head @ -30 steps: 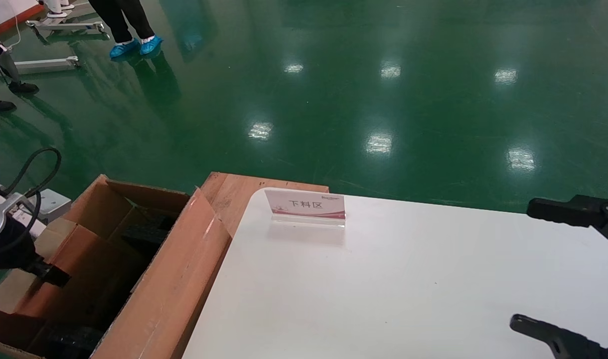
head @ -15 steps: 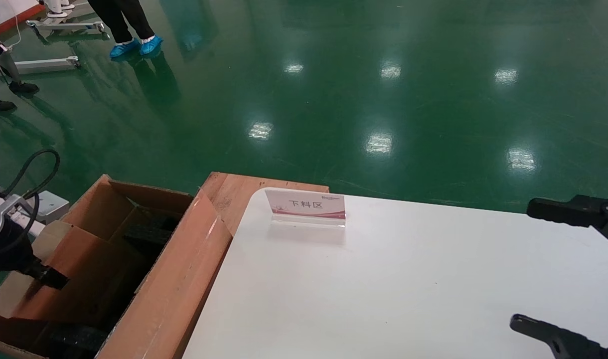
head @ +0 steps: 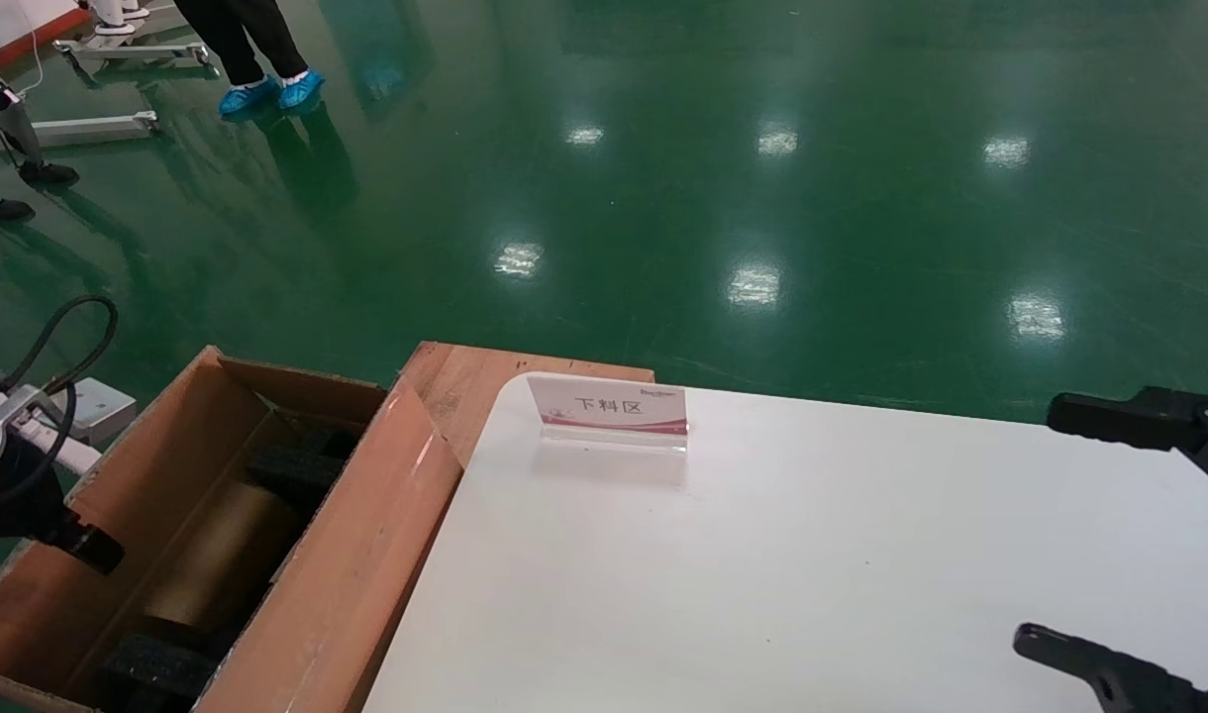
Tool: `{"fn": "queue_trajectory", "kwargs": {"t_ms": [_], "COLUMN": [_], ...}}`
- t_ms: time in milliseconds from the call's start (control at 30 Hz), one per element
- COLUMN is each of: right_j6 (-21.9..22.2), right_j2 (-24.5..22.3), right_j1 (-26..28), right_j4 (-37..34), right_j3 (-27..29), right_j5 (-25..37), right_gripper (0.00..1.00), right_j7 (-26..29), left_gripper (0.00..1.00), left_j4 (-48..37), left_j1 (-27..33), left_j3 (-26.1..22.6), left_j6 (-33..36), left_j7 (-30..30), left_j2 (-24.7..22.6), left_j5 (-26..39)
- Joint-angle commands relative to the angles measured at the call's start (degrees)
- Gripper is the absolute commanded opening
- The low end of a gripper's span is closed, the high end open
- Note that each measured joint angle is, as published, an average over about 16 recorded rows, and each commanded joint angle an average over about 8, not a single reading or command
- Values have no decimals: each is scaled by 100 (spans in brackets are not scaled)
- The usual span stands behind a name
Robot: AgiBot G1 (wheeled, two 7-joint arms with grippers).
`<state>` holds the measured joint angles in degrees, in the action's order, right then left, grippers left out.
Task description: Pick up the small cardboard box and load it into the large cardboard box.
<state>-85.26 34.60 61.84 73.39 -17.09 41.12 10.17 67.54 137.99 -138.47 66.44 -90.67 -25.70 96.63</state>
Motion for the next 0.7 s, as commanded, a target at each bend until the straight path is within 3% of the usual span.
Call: {"fn": "queue_trajectory", "kwargs": {"t_ms": [33, 467, 700], "right_j6": [0, -1, -1], "right_j2": [0, 0, -1], "right_j1": [0, 3, 4], "right_j4": [0, -4, -5], "right_j3": [0, -4, -6], "right_j5": [0, -2, -3], "right_gripper": [100, 100, 100], "right_j7": [0, -3, -4], "left_gripper": [100, 100, 100], "left_j4": [-10, 828, 1023], "left_j1": [-6, 809, 1179], "left_j3": [-5, 408, 793], "left_j6": [9, -429, -846], "left_j7": [-13, 569, 1303], "left_j2": [-2, 237, 383], "left_j5": [1, 126, -341]}}
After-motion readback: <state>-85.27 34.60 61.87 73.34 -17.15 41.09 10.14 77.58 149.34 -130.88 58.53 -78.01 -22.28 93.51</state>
